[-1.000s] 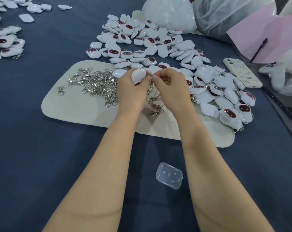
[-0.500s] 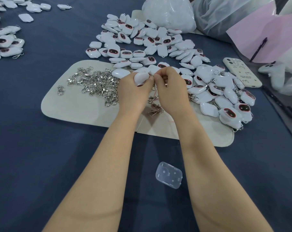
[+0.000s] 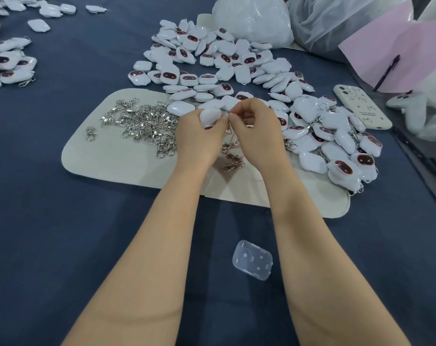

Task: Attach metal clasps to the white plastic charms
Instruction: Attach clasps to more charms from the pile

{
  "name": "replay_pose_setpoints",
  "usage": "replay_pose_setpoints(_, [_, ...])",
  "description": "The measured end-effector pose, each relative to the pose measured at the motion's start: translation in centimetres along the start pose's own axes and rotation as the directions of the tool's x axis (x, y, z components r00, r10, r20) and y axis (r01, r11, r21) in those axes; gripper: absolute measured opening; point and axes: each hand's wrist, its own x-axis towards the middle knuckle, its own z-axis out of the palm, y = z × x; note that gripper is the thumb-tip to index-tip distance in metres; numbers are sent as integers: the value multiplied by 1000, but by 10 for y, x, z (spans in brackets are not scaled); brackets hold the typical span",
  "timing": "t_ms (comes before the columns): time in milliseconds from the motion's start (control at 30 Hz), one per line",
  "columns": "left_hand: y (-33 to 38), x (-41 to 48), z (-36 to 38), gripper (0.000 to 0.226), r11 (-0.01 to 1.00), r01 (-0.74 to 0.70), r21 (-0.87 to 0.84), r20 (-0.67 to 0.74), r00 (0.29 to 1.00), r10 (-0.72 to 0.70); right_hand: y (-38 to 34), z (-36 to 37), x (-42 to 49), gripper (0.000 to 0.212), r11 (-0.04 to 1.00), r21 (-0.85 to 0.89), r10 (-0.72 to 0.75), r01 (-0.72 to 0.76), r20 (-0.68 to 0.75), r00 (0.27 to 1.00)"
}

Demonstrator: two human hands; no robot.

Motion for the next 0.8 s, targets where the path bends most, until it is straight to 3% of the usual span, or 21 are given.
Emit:
replay_pose_setpoints(167, [-2, 0, 1, 17, 999, -28, 18, 8, 1000, 28, 1, -1, -1, 8, 1000, -3, 2, -2, 8, 1000])
replay_pose_setpoints(333, [-3, 1, 0, 15, 998, -35, 48, 10, 999, 35, 1, -3, -1, 10, 1000, 4, -4, 4, 37, 999])
replay_pose_setpoints(467, [-4, 0, -2, 29, 994, -58, 91, 34, 998, 55, 4, -5, -1, 8, 1000, -20, -1, 3, 114, 994])
replay_pose_setpoints(800, [-6, 1, -3, 16, 991, -65, 121, 79, 995, 56, 10, -6, -3, 11, 997, -54, -42, 54, 199, 979])
